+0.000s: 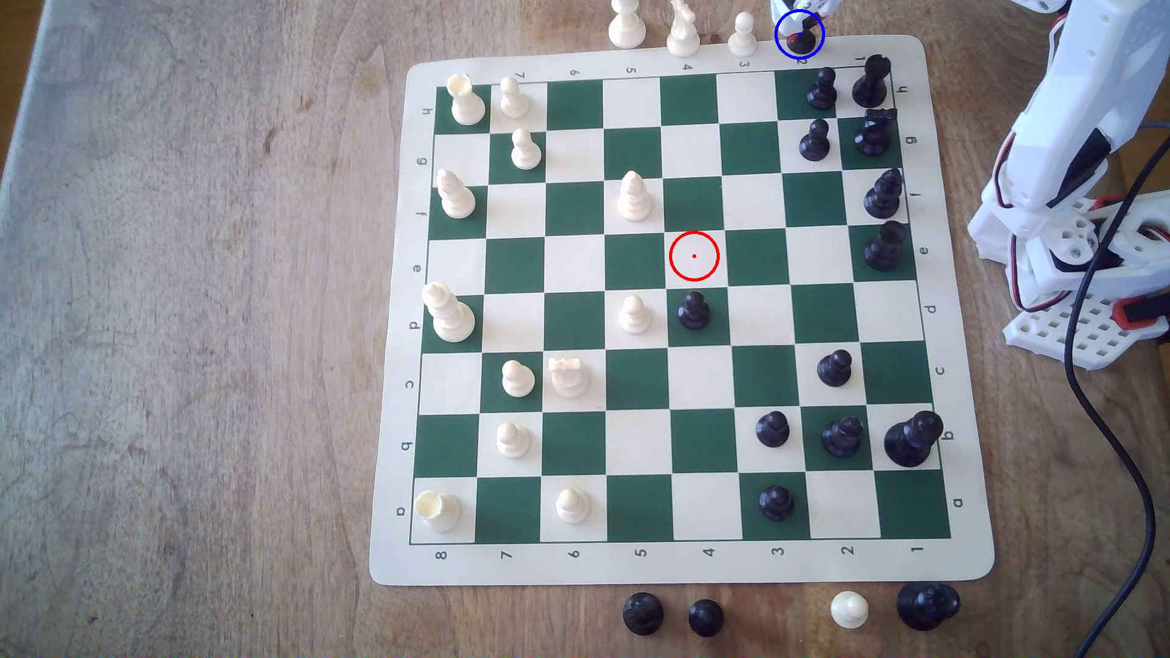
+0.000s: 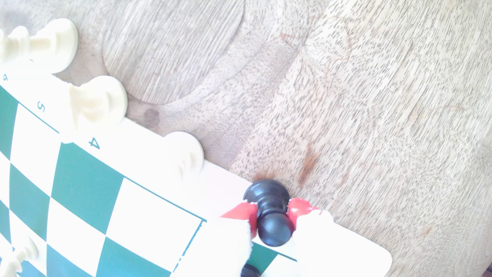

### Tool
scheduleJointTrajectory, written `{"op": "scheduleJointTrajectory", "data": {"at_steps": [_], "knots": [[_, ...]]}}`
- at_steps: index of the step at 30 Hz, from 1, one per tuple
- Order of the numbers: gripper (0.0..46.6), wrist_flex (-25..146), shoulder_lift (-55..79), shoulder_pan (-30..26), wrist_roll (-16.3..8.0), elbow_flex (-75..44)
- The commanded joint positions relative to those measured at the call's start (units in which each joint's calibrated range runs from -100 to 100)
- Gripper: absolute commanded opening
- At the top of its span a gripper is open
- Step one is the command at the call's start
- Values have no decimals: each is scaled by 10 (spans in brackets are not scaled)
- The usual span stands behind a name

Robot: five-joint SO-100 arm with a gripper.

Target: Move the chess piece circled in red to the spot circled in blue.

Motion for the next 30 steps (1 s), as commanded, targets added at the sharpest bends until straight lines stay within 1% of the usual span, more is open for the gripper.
{"op": "scheduleJointTrajectory", "data": {"at_steps": [1, 8, 10, 12, 13, 15, 18, 30], "knots": [[4, -3, -7, 1, 3, -25], [8, -3, -3, 2, 5, -24], [45, -3, -3, 2, 5, -24], [104, -2, -3, 4, 4, -24], [123, -1, -3, 4, 4, -20], [136, -1, -5, 4, 5, -18], [148, -3, -9, 4, 4, -18], [152, 23, -40, 14, 8, -22]]}}
